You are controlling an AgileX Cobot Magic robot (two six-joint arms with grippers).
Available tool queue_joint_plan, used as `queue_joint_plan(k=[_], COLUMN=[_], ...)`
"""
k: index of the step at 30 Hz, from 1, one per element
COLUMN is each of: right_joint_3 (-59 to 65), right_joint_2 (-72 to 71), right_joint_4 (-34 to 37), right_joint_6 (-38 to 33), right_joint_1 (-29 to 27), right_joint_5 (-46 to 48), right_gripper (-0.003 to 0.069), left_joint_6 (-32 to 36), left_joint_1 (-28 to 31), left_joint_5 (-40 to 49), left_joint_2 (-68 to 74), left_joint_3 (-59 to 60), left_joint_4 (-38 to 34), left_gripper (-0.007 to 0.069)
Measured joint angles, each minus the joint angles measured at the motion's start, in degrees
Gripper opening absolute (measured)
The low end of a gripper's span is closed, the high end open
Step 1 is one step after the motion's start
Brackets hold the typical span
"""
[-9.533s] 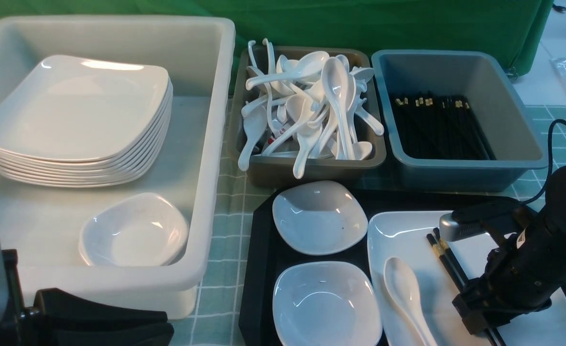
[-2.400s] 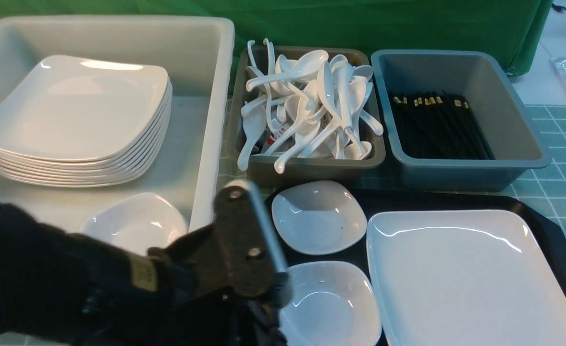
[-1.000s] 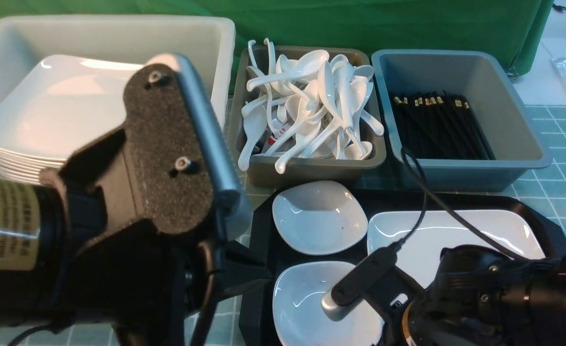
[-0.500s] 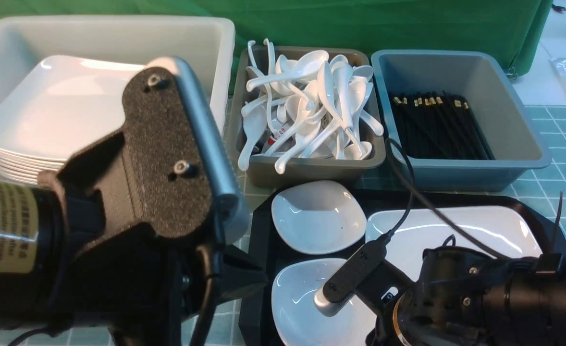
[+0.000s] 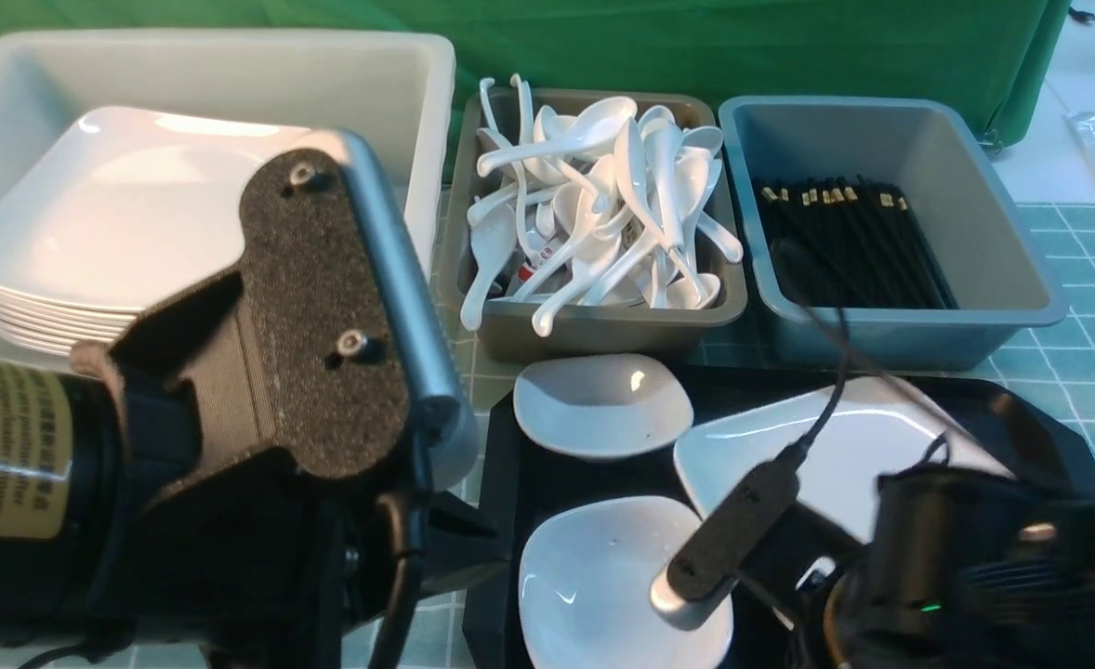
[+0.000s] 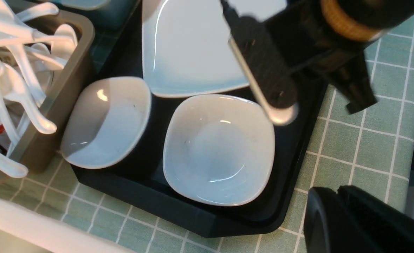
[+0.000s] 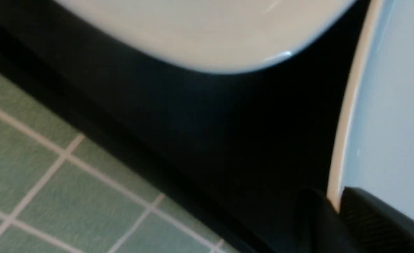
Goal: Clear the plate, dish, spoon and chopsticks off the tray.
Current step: Use the right arm to grab a plate from the dinner plate, then use the right arm to put the plate into the large storage box on the left
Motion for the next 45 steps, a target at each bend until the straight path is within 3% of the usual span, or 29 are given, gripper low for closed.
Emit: queue_joint_plan(k=[14, 22, 26, 33, 34, 41, 45], right_joint_3=[-9.05, -18.15, -25.31, -39.98, -44.23, -58.00, -64.30], right_joint_2=[-12.00, -14.24, -12.89, -3.75, 0.07, 16.13, 24.30], right_joint_4=[-0.96, -0.69, -0.62, -1.37, -1.57, -2.19, -2.36], right_joint_6=[-0.01, -1.11, -4.24, -21.76, -28.38, -47.31, -50.67], right_joint_1=[1.85, 6.62, 10.07, 10.82, 10.82, 10.82, 10.46], right_joint_5=[16.98, 17.49, 17.56, 11.42, 6.91, -7.14, -11.63], right_gripper=[0.0059, 0.0059, 0.0059, 0.0059, 0.0059, 0.0059, 0.0059], left_joint_6=[0.47, -1.99, -7.35, -21.51, -24.97, -29.16, -29.34], left_joint_1=[0.00, 0.00, 0.00, 0.00, 0.00, 0.00, 0.00], left_joint_5=[-0.11, -0.58, 1.92, 9.87, 12.02, 19.95, 21.54], left_joint_2=[-0.67, -3.86, -8.23, -21.71, -26.79, -38.75, -40.74], left_joint_3=[0.00, 0.00, 0.00, 0.00, 0.00, -0.05, -0.08], left_joint_4=[1.18, 5.07, 10.38, 21.06, 23.37, 26.21, 26.39], left_gripper=[0.0017, 0.0017, 0.0017, 0.0017, 0.0017, 0.0017, 0.0017])
